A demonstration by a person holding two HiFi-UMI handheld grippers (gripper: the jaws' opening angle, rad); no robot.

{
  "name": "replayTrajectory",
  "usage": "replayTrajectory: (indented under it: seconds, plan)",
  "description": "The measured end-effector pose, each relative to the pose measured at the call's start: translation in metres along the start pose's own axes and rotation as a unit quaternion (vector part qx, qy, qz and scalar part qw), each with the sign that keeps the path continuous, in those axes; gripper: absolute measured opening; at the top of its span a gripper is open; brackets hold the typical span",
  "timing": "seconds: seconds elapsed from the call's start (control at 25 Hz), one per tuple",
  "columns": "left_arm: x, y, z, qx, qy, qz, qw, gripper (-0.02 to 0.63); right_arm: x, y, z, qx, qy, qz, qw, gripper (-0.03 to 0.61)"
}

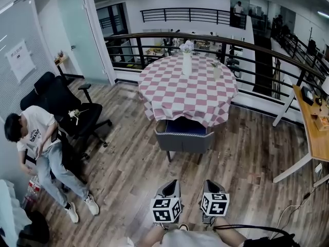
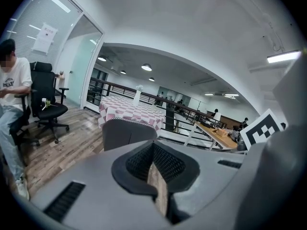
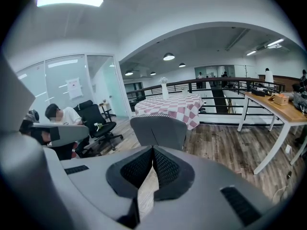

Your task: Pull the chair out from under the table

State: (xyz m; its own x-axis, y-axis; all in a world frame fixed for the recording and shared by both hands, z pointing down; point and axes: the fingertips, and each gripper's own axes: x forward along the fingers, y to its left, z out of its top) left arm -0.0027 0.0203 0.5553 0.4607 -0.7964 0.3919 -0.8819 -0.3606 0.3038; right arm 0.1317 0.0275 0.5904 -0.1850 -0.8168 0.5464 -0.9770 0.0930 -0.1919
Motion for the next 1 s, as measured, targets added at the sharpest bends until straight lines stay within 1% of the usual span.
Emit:
replayTrajectory:
  seconds: [0.36,0.52,0.68,0.84,1.0]
  plan:
    - [0.015,0.009,0.002,0.001,0.014,0.006,0.9999,0.005,0.017,-0.004,-0.002,0.010,0.019,0.003,1.000,0.018]
    - [0.031,0.018,0.003,-0.001,0.023,0.003,0.9997,0.005,0.031,-0.005,0.002,0.013,0.024,-0.001,1.000,0.018]
    - [0.055,0.027,0.019,0.002,0.019,-0.006,0.9998,0.005,0.050,-0.010,0.014,0.017,0.025,-0.010,1.000,0.018]
    - [0.077,0.038,0.041,0.006,0.012,-0.016,0.9998,0.005,0.069,-0.011,0.035,0.009,0.021,-0.019,1.000,0.018]
    - [0.097,0.052,0.054,0.005,0.016,-0.023,0.9996,0.005,0.092,-0.009,0.054,0.014,0.017,-0.025,0.999,0.018]
